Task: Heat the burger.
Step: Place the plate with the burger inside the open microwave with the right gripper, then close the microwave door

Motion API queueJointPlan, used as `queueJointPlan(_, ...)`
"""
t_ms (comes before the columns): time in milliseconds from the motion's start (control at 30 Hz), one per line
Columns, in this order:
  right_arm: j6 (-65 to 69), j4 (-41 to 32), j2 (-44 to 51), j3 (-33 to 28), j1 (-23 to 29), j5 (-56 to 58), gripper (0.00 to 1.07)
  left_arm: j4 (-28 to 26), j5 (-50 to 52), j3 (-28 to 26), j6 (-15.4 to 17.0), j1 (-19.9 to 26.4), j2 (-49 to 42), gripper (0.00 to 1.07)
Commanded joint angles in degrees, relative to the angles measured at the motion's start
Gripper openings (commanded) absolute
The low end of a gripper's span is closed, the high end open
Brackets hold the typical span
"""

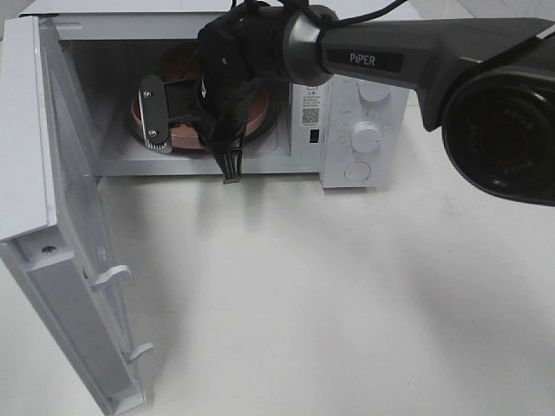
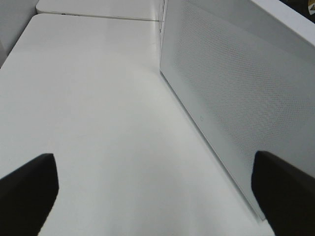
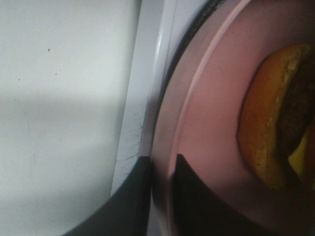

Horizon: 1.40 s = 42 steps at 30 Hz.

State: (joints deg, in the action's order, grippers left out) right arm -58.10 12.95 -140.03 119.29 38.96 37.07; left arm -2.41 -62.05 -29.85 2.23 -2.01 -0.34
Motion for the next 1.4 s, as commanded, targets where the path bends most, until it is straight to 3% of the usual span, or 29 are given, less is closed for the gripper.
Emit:
queueJointPlan(33, 1.0, 0.5, 0.5, 0.6, -0.2, -0.7, 0.36, -0.4, 0.8, 0.2, 0.1, -0.3, -0.8, 1.0)
queueJointPlan(67, 1.0, 0.5, 0.5, 0.6, -0.2, -0.7, 0.36, -0.4, 0.8, 0.2, 0.1, -0.3, -0.8, 1.0)
queueJointPlan(100, 1.0, 0.5, 0.5, 0.6, -0.2, -0.2, 0.44, -0.4, 0.8, 0.2, 0.1, -0.3, -0.8, 1.0)
queueJointPlan(133, 1.0, 0.5, 0.5, 0.6, -0.2, -0.2, 0.44, -0.4, 0.8, 0.2, 0.1, -0.3, -0.8, 1.0)
queueJointPlan(200, 1.0, -0.7, 0.6, -0.1, -0.2, 0.3, 0.54, -0.4, 0.8, 0.2, 0.1, -0.3, -0.8, 1.0)
queueJointPlan(300, 1.0, -1.0, 0.7, -0.5, -0.2, 0.2, 0.56, -0.4, 0.8, 0.2, 0.1, -0.3, -0.8, 1.0)
queueJointPlan(567, 1.0, -0.9, 5.2, -7.6, -0.2, -5.9, 0.78, -0.4, 0.8, 0.2, 0.0, -0.3, -0.8, 1.0)
queueJointPlan(933, 1.0, -0.8, 11.7, -17.4, -0.2, -9.9, 0.77, -0.5, 0.8, 0.2, -0.1, -0.3, -0.8, 1.0)
queueJointPlan(1400, 5.7, 0.4, 25.3, -35.9, -0.2, -19.7, 0.77, -0.5, 0.8, 0.2, -0.1, -0.3, -0.8, 1.0)
